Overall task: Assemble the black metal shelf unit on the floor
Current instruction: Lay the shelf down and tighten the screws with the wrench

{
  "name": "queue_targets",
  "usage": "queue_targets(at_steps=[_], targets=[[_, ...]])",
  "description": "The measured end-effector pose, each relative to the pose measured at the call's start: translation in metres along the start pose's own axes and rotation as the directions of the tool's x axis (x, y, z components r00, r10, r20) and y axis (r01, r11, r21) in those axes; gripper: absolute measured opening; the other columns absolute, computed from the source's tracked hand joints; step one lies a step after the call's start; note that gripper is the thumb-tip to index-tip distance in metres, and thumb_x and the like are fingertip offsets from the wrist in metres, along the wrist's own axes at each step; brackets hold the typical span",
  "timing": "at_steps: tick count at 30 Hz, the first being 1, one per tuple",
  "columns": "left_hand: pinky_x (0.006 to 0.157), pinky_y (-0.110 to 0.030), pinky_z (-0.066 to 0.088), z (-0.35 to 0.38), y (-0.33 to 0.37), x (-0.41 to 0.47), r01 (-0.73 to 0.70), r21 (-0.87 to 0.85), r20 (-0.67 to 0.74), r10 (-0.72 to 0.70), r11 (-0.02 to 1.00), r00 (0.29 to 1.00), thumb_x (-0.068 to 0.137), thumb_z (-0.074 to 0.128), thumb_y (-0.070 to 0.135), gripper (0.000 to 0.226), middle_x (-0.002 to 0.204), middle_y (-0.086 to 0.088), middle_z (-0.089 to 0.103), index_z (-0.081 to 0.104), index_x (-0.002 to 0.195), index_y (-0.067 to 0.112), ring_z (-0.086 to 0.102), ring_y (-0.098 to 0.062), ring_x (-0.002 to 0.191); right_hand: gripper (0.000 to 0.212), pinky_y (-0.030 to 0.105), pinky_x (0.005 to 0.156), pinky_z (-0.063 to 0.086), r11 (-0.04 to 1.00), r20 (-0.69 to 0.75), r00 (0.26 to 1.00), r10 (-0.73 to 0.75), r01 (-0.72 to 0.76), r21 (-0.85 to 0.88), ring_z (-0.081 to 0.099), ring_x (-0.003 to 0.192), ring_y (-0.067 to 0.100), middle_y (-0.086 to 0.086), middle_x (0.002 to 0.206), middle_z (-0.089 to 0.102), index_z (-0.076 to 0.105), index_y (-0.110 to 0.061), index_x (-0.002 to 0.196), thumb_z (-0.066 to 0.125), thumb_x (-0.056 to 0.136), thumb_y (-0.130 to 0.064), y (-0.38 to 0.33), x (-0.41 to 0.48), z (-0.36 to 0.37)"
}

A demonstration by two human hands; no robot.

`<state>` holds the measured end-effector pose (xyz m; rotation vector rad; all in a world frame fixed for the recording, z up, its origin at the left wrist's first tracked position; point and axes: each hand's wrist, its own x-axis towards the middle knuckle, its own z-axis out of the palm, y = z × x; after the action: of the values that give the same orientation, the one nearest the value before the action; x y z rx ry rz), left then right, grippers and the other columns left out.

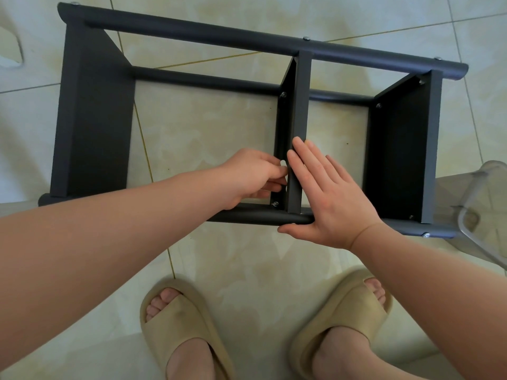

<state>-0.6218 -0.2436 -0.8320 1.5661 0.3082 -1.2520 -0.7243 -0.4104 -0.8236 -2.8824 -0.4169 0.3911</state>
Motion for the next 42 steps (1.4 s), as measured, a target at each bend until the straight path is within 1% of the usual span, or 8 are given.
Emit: queue_targets(at_steps=[7, 10, 14, 20, 24, 29, 35, 42], targets=[[0.068, -0.026, 0.050, -0.003, -0.002, -0.002, 0.022, 0.032, 0.059, -0.024, 0.999, 0.998, 0.094, 0.067, 0.020, 0.013, 0.079, 0.003, 0.073, 0.063, 0.106, 0.016, 0.070, -0.011, 0.078, 0.114, 0.054, 0.122, 0.024, 1.000, 0.005, 1.000, 0.000, 0.000, -0.003, 0.002, 0.157, 0.026, 0.008, 0.169, 0.002, 0.014, -0.006, 0.161, 0.047, 0.082, -0.082, 0.001, 0.000, 0.000], [0.067, -0.024, 0.051, -0.003, -0.001, -0.003, 0.036, -0.036, 0.061, -0.034, 0.999, 0.998, 0.094, 0.067, 0.019, 0.011, 0.084, 0.000, 0.074, 0.062, 0.104, 0.017, 0.071, -0.011, 0.079, 0.114, 0.055, 0.121, 0.025, 1.000, -0.005, 1.000, -0.003, 0.003, -0.001, 0.004, 0.157, 0.026, 0.008, 0.169, 0.004, 0.015, -0.006, 0.161, 0.047, 0.082, -0.082, 0.001, 0.000, 0.001], [0.068, -0.024, 0.053, -0.002, -0.001, -0.001, 0.060, -0.101, 0.065, -0.054, 0.993, 0.996, 0.095, 0.066, 0.018, 0.018, 0.086, -0.003, 0.074, 0.061, 0.111, 0.014, 0.072, -0.013, 0.079, 0.114, 0.055, 0.121, 0.026, 1.000, -0.010, 1.000, -0.004, 0.004, -0.003, 0.004, 0.157, 0.026, 0.009, 0.170, 0.004, 0.016, -0.005, 0.161, 0.048, 0.082, -0.082, 0.001, 0.000, 0.001], [0.075, -0.028, 0.057, -0.003, -0.003, -0.001, 0.092, -0.092, 0.082, -0.085, 0.991, 0.993, 0.096, 0.063, 0.016, 0.007, 0.083, -0.004, 0.074, 0.065, 0.097, 0.009, 0.072, -0.015, 0.081, 0.114, 0.055, 0.121, 0.026, 1.000, -0.012, 1.000, -0.003, 0.003, -0.002, 0.004, 0.157, 0.026, 0.009, 0.170, 0.004, 0.016, -0.006, 0.161, 0.048, 0.082, -0.081, 0.001, 0.000, 0.002], [0.072, -0.027, 0.058, -0.002, -0.004, -0.002, 0.097, -0.068, 0.093, -0.090, 0.993, 0.992, 0.097, 0.063, 0.015, 0.008, 0.075, -0.002, 0.073, 0.062, 0.090, 0.011, 0.072, -0.014, 0.075, 0.114, 0.056, 0.121, 0.026, 1.000, -0.013, 1.000, -0.003, 0.003, -0.003, 0.005, 0.157, 0.027, 0.009, 0.169, 0.005, 0.016, -0.005, 0.161, 0.049, 0.082, -0.081, 0.001, 0.000, 0.002], [0.070, -0.027, 0.056, -0.002, -0.002, -0.002, 0.100, -0.053, 0.106, -0.094, 0.994, 0.990, 0.097, 0.061, 0.013, 0.012, 0.077, -0.005, 0.072, 0.058, 0.086, 0.013, 0.070, -0.016, 0.074, 0.114, 0.056, 0.120, 0.027, 1.000, -0.017, 1.000, -0.003, 0.003, -0.004, 0.006, 0.157, 0.027, 0.009, 0.169, 0.006, 0.017, -0.005, 0.160, 0.050, 0.082, -0.081, 0.001, 0.000, 0.001], [0.074, -0.027, 0.055, -0.004, 0.000, -0.003, 0.081, 0.000, 0.124, -0.081, 0.997, 0.989, 0.099, 0.057, 0.012, 0.014, 0.079, -0.005, 0.072, 0.059, 0.086, 0.013, 0.069, -0.016, 0.078, 0.114, 0.056, 0.121, 0.026, 1.000, -0.008, 1.000, -0.002, 0.001, -0.007, 0.004, 0.157, 0.027, 0.009, 0.169, 0.005, 0.016, -0.005, 0.161, 0.048, 0.082, -0.081, 0.001, 0.000, 0.001], [0.068, -0.023, 0.055, -0.011, -0.001, -0.006, 0.056, 0.064, 0.152, -0.065, 0.996, 0.986, 0.100, 0.054, 0.009, 0.015, 0.076, -0.002, 0.075, 0.062, 0.087, 0.011, 0.070, -0.014, 0.078, 0.114, 0.055, 0.121, 0.026, 1.000, 0.006, 1.000, 0.001, -0.001, -0.006, 0.004, 0.157, 0.026, 0.008, 0.170, 0.003, 0.014, -0.006, 0.161, 0.047, 0.082, -0.082, 0.000, 0.000, -0.001]])
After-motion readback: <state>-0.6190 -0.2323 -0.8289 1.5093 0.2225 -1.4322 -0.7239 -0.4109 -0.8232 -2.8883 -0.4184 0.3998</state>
